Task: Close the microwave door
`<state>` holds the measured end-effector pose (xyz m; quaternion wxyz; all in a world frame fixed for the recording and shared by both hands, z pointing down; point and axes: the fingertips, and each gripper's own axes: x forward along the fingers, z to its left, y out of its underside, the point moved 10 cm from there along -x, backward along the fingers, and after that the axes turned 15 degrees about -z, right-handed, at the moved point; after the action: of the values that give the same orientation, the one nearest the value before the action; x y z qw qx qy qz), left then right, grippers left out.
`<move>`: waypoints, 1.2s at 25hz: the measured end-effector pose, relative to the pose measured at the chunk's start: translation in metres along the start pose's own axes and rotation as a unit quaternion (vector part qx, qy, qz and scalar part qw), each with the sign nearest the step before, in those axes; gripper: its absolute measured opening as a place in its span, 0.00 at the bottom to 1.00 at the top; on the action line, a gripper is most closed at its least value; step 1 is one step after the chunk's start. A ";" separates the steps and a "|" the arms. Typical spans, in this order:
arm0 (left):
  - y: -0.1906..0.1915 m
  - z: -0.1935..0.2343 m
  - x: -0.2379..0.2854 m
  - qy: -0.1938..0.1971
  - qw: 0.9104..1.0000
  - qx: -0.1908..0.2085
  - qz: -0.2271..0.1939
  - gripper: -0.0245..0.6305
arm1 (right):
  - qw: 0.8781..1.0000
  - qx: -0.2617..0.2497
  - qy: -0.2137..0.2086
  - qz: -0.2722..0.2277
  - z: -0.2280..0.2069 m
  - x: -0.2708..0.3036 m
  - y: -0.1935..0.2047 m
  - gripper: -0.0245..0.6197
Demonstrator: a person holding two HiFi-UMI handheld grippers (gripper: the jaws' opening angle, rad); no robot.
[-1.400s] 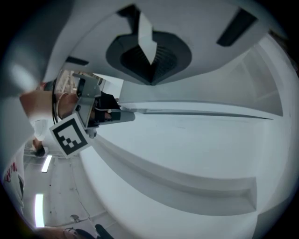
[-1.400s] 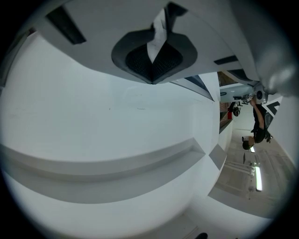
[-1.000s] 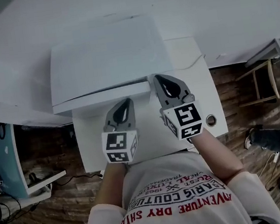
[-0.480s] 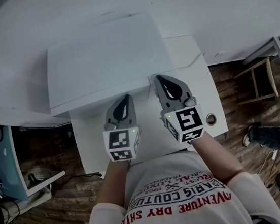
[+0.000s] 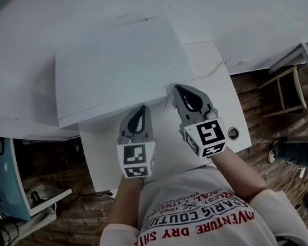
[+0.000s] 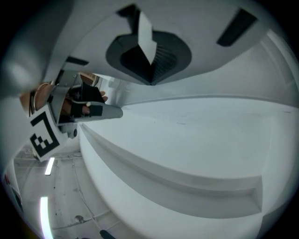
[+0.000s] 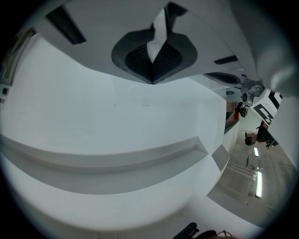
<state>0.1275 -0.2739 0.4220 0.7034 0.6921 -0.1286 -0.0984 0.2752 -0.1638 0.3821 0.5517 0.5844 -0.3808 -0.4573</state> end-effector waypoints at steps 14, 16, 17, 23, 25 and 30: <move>-0.045 0.016 -0.052 -0.017 0.995 0.018 -0.096 0.03 | 0.999 0.028 -0.024 -0.023 0.045 -0.017 -0.012 0.05; -0.047 0.018 -0.063 -0.012 0.995 0.013 -0.096 0.03 | 0.999 0.035 -0.027 -0.032 0.055 -0.025 -0.012 0.05; -0.047 0.020 -0.068 -0.008 0.995 0.010 -0.094 0.03 | 0.998 0.037 -0.028 -0.038 0.060 -0.029 -0.012 0.05; -0.042 0.032 -0.091 -0.008 0.996 0.002 -0.090 0.03 | 0.997 0.049 -0.027 -0.045 0.085 -0.041 -0.007 0.05; -0.041 0.035 -0.097 -0.007 0.996 0.000 -0.092 0.03 | 0.998 0.048 -0.027 -0.042 0.093 -0.041 -0.005 0.05; -0.039 0.043 -0.108 -0.010 0.995 -0.005 -0.095 0.03 | 0.998 0.043 -0.026 -0.031 0.106 -0.042 0.000 0.05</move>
<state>0.0128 -0.2817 0.3781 0.6930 0.6968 -0.0686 -0.1718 0.1620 -0.1558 0.3897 0.5014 0.6073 -0.3962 -0.4721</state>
